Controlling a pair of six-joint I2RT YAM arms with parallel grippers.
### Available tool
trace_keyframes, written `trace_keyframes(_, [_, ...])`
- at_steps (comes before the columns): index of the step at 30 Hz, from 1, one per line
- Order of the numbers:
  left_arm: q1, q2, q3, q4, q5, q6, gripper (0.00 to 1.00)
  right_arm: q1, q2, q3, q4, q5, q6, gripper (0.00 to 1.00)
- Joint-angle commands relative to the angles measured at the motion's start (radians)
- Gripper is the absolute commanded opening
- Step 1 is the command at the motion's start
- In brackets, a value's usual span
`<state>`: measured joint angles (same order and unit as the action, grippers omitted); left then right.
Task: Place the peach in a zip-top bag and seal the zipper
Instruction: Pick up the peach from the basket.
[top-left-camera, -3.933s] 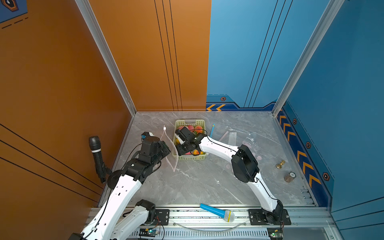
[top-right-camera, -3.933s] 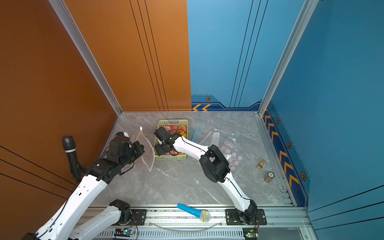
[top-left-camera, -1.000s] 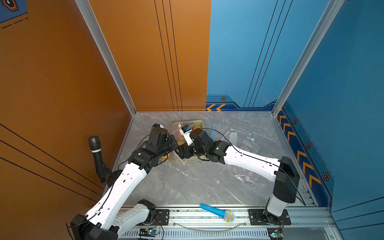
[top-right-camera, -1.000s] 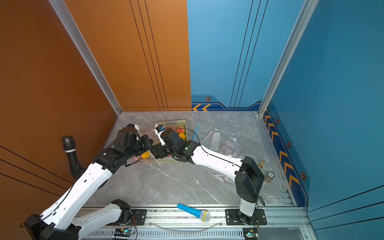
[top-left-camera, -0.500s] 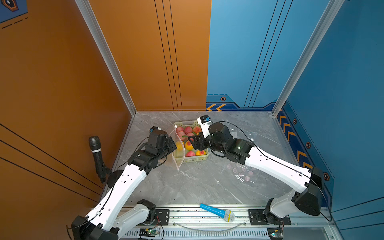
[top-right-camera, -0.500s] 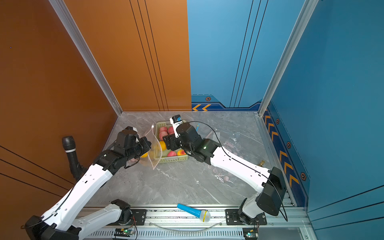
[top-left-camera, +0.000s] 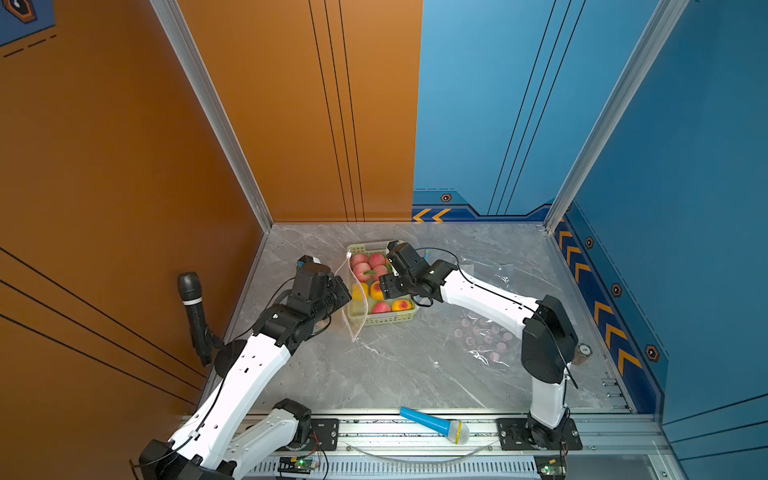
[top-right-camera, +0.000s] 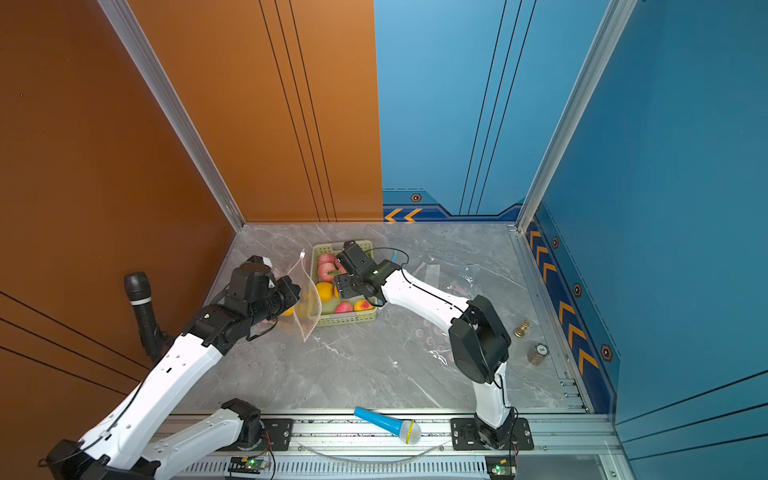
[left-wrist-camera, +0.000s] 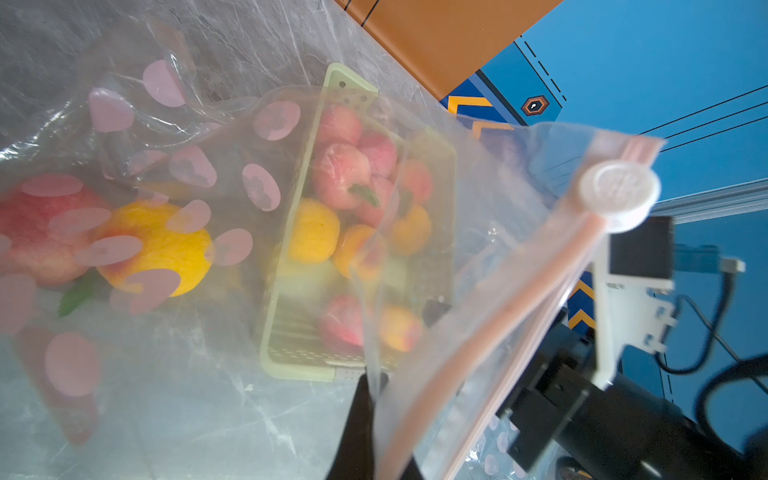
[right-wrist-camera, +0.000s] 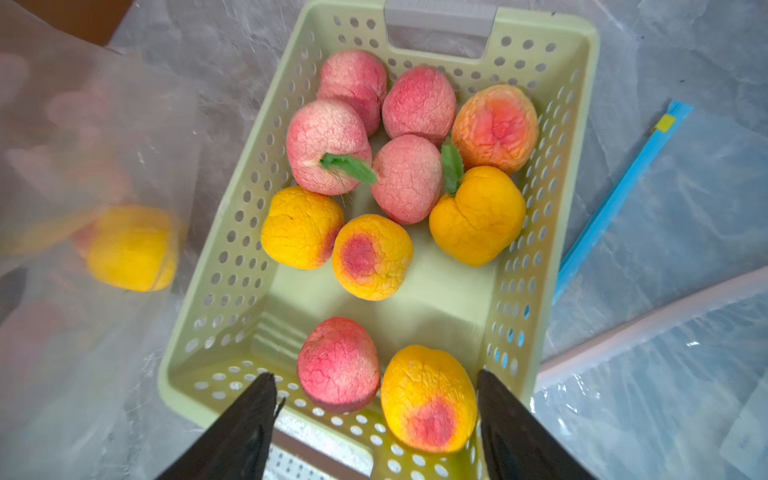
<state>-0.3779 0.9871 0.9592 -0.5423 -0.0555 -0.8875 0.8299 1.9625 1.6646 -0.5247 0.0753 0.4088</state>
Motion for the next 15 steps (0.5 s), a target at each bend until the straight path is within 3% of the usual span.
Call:
trace_keyframes(1, [0.013,-0.013,-0.019,0.005,-0.008,-0.007,0.0,-0.006,0.061,0.059,-0.05,-0.004,-0.021,0.79])
trace_keyframes(15, [0.013,-0.007,-0.023,0.009,0.006,-0.008,0.0,-0.033,0.286,0.212,-0.014,-0.041,0.006,0.78])
